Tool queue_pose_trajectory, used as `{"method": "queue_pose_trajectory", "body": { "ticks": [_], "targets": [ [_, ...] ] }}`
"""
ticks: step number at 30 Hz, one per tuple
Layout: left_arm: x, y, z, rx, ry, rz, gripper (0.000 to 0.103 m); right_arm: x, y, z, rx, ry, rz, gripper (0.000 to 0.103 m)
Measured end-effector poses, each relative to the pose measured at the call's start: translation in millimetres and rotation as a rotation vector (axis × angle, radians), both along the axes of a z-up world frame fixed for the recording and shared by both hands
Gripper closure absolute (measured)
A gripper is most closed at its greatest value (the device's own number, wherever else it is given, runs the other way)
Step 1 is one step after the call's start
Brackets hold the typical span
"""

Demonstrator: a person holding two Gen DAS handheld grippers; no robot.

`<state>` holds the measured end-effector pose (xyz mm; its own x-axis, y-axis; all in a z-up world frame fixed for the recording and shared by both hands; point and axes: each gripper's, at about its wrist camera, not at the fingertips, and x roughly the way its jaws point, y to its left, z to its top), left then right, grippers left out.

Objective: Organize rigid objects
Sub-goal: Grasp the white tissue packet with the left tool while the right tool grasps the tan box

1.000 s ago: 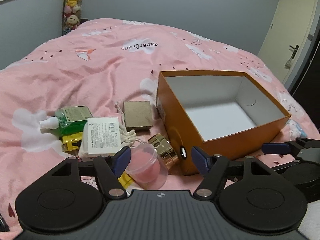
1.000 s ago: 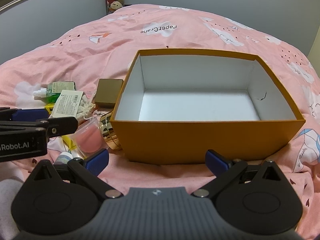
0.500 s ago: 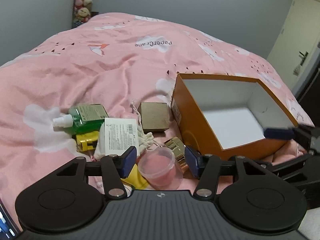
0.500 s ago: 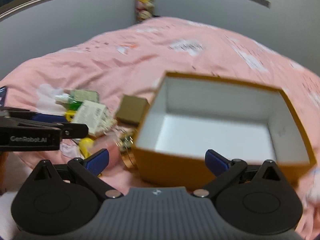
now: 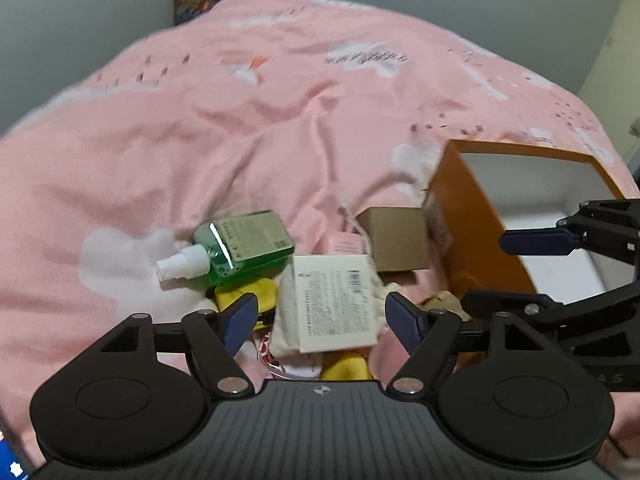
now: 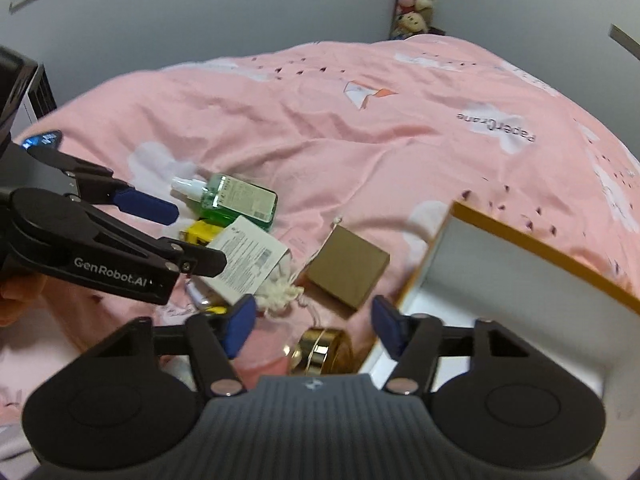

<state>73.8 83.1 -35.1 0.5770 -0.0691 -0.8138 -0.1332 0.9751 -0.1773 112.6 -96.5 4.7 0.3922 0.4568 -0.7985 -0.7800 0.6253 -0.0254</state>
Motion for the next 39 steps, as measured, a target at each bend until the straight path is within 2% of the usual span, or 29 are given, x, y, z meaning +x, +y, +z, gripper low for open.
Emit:
{"method": "queue_pose_trajectory", "body": {
  "ticks": [4,6,9,17,21,23,24,27,33,35,39],
  "targets": [
    [16.7,11.6,-17.2,-0.054,0.057,0.028,0.017,18.3,21.3,-16.4,-0.061,0.018,0.055,0.060],
    [22.6,17.0,-25.5,-0.073,0.081,0.052,0.017,24.4,31.8,-24.6,-0.092,0.033,0.093,0.070],
    [27.7,22.1,-32.1,-0.094,0.085,0.069,0.017,26.7,43.5,-34.0,-0.119,0.062,0.153,0.078],
    [36.8,20.8,-45.2,-0.152,0.063,0.011,0.017,31.8,65.6,-55.0,-0.164,0.121,0.206,0.080],
    [42.3,21.2,-50.2,-0.204,0.057,-0.009,0.029,35.3,70.9,-59.4,-0.167,0.140,0.198,0.082],
    [42.1,21.6,-49.1,-0.217,0.053,-0.007,0.031,36.2,72.0,-60.7,-0.170,0.144,0.189,0.083],
    [40.6,22.0,-47.0,-0.223,0.050,-0.002,0.039,36.5,72.4,-61.5,-0.168,0.147,0.186,0.083],
    [32.4,30.3,-40.6,-0.272,0.049,0.031,0.053,35.8,71.7,-63.2,-0.179,0.146,0.175,0.087],
    [13.0,34.7,-35.2,-0.399,0.050,0.010,0.056,39.5,68.2,-68.2,-0.194,0.137,0.155,0.092],
    [12.3,30.4,-40.5,-0.395,0.070,0.005,0.056,42.2,67.7,-70.3,-0.190,0.152,0.141,0.096],
    [19.8,22.4,-55.6,-0.380,0.102,0.029,0.062,39.5,69.9,-70.7,-0.195,0.142,0.156,0.096]
  ]
}}
